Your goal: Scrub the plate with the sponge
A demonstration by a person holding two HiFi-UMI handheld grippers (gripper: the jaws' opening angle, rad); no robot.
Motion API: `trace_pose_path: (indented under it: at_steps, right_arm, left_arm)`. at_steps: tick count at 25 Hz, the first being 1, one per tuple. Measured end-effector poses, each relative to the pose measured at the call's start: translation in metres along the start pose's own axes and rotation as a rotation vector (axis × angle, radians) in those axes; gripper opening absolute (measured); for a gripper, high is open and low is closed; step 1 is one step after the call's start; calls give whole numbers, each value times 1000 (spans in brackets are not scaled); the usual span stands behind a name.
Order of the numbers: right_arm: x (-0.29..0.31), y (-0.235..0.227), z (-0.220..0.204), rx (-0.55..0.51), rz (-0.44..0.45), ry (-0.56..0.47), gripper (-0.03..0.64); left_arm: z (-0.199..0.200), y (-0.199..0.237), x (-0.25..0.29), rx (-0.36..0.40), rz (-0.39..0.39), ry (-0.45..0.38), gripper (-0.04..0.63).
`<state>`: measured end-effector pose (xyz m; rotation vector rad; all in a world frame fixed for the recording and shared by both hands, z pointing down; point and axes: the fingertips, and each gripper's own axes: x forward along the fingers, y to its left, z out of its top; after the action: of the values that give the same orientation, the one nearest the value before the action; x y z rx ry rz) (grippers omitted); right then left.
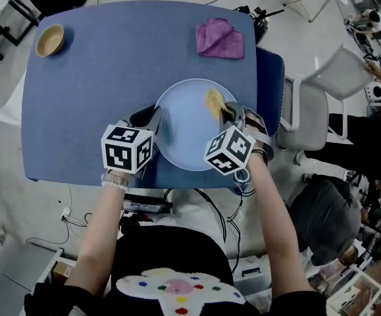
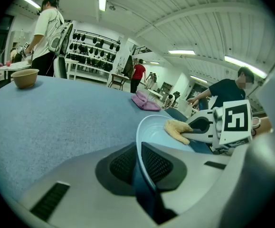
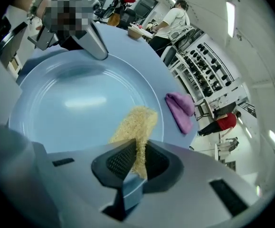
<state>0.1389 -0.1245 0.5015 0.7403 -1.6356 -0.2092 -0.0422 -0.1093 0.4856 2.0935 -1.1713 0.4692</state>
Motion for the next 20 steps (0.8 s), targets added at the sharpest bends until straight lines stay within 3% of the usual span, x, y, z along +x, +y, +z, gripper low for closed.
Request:
trace_pose_path:
  at_steps: [9, 20]
  right_arm:
    - [-14, 17, -16, -32, 0, 55, 41]
    - [-45, 63, -27, -22, 93, 96, 41]
  left_arm:
    - [-1, 1, 0, -2, -5, 1, 43]
    - [-1, 1, -1, -1, -4, 1, 43]
